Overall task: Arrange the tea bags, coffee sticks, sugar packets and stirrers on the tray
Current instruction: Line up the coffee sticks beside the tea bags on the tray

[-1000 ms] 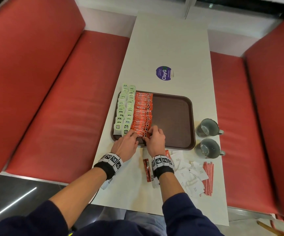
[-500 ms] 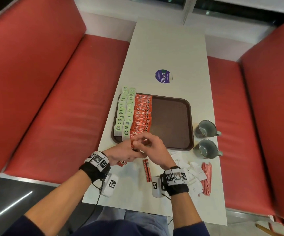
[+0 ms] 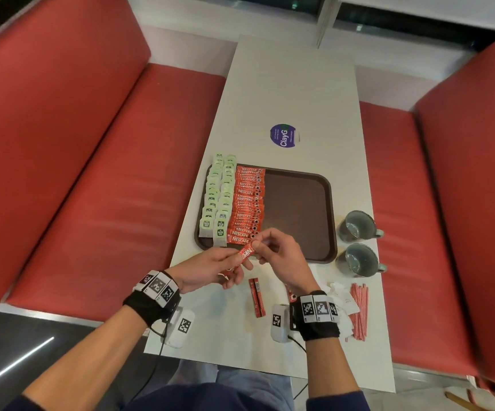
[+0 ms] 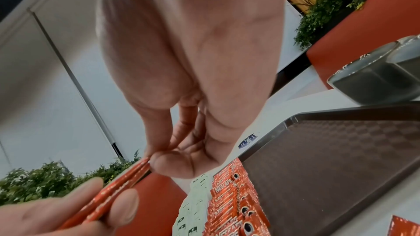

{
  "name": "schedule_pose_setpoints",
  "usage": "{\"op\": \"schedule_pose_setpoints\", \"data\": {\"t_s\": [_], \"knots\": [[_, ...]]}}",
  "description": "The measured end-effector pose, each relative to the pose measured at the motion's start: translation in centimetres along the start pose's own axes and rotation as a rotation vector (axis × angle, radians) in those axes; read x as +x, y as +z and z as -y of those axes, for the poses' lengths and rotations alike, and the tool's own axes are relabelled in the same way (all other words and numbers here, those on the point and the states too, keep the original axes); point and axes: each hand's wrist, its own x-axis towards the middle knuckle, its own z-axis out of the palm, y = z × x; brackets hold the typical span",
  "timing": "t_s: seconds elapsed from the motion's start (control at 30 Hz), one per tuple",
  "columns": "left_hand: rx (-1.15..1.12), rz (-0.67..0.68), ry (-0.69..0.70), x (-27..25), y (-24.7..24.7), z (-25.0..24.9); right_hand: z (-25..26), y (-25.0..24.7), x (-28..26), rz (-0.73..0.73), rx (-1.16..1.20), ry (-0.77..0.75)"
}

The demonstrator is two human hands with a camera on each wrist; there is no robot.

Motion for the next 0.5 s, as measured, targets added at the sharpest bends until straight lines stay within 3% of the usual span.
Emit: {"op": "schedule_pose_setpoints", "data": {"t_s": [0.23, 0.37, 0.5], "knots": [[0.095, -0.051, 0.085, 0.4, 0.3, -0.3, 0.1, 0.7, -0.1, -0.082, 0.091, -0.007], [0.063, -0.112, 0.14, 0.8, 1.3, -0.4, 0.0, 1.1, -0.2, -0.009, 0.093, 0.029], [0.103, -0.143, 0.145, 0.9, 1.3, -0.3, 0.0, 0.8, -0.4, -0.03, 0.07, 0.057]]}}
